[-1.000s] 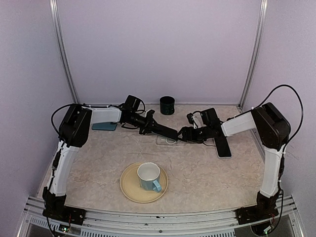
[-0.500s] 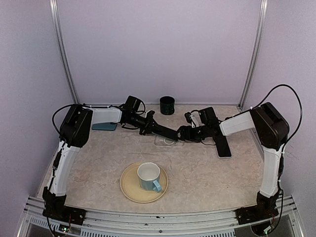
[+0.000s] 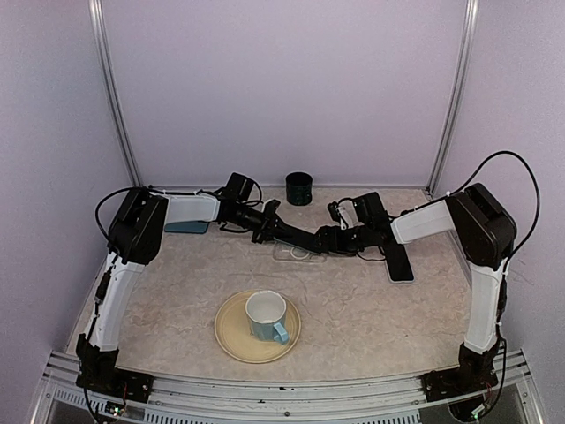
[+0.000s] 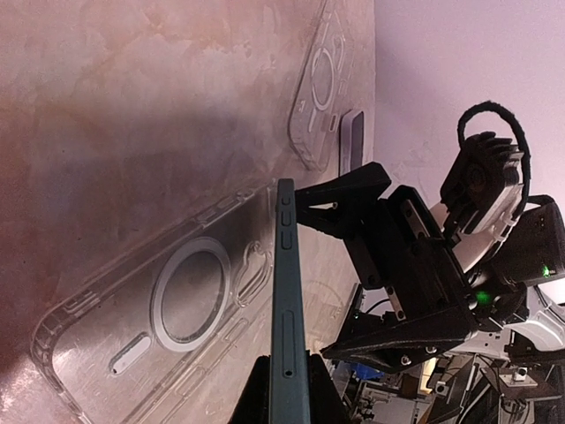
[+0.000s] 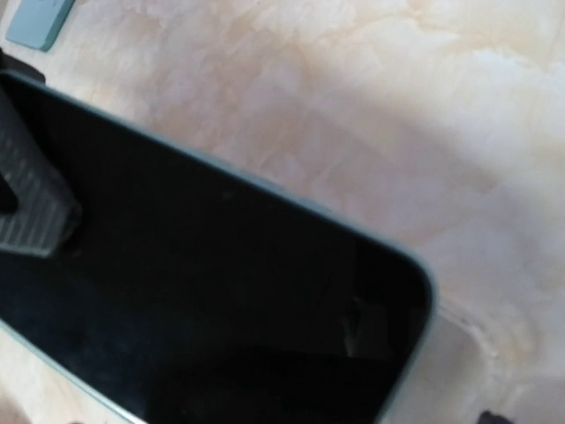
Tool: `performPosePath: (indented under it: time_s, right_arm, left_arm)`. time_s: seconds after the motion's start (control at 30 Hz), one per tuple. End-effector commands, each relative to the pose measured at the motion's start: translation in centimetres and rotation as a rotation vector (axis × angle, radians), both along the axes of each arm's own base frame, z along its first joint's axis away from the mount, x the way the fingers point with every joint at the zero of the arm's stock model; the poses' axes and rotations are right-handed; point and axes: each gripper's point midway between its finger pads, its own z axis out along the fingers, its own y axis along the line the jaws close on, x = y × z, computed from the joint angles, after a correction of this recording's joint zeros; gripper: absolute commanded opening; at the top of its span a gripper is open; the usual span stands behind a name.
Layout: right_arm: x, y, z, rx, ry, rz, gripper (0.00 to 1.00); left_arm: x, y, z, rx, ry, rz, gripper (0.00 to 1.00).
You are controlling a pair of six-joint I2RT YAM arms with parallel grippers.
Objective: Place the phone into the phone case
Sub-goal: Install the phone on the phone case.
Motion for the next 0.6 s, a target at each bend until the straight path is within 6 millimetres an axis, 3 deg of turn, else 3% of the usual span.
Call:
performPosePath:
  time_s: [0.0, 0.3, 0.57]
  right_arm:
    - [-0.5, 0.2, -0.1, -0.007, 0.013, 0.007, 0.95]
    - [-0.9, 0.1, 0.5, -0.006, 0.009, 0.014, 0.96]
    - [-1.3, 0.6, 0.2, 0.022, 0.026, 0.033, 0.99]
  left_arm:
    - [-0.9, -0.3, 0.4, -0.042, -0.011, -0.061, 0.0]
    - [-1.4, 0.2, -1.1, -0.008, 0.004, -0.074, 0.0]
    - [-0.8, -0.1, -1.2, -0.022, -0.008, -0.056, 0.0]
